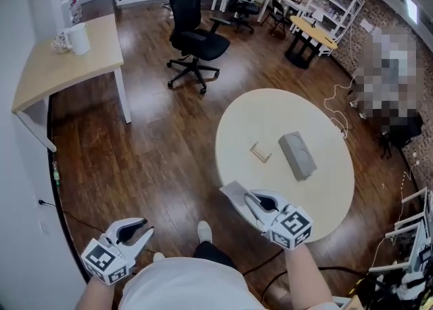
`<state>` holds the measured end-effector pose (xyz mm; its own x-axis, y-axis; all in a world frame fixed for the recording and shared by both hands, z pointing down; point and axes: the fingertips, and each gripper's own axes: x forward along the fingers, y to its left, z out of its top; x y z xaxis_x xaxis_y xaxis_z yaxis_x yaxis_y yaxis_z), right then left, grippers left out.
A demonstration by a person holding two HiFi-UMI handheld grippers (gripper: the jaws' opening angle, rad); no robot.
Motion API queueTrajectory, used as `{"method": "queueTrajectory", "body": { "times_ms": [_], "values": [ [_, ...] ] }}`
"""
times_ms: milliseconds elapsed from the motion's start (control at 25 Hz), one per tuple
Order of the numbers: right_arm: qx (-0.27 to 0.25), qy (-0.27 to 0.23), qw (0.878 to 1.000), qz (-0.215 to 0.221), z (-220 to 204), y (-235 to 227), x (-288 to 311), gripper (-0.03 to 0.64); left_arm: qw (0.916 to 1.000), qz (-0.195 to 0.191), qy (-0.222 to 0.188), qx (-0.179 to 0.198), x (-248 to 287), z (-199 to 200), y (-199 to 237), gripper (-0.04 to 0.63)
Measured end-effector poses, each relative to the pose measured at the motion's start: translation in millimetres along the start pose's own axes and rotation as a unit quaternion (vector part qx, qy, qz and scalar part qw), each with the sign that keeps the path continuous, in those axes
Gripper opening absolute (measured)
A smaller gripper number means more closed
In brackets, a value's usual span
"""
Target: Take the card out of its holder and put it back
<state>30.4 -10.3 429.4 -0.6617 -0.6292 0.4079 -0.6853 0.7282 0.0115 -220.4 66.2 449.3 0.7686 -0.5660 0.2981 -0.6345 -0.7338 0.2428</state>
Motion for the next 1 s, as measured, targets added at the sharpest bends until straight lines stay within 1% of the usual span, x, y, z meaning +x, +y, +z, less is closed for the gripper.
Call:
{"method": "queueTrajectory", "body": {
  "times_ms": [280,520,760,1000],
  "values": [
    [0.008,0.009,0.999,-0.036,-15.9,-138.6,-1.4,0.020,1.0000,0.003,0.004,-0.003,79.3,30.9,-3.5,0.101],
    [0.017,0.019,0.999,-0.045,-41.1,-234.5,8.0,0.020,0.9998,0.019,0.007,-0.007,135.7,53.1,-5.9,0.101],
    [0.027,0.042,0.998,-0.042,-74.7,-297.9,32.5,0.020,0.9991,0.039,0.010,-0.016,171.6,64.4,1.9,0.101],
    [0.038,0.062,0.997,-0.031,-96.9,-331.4,61.1,0.021,0.9978,0.055,0.026,-0.024,188.0,70.5,9.8,0.101]
  ]
}}
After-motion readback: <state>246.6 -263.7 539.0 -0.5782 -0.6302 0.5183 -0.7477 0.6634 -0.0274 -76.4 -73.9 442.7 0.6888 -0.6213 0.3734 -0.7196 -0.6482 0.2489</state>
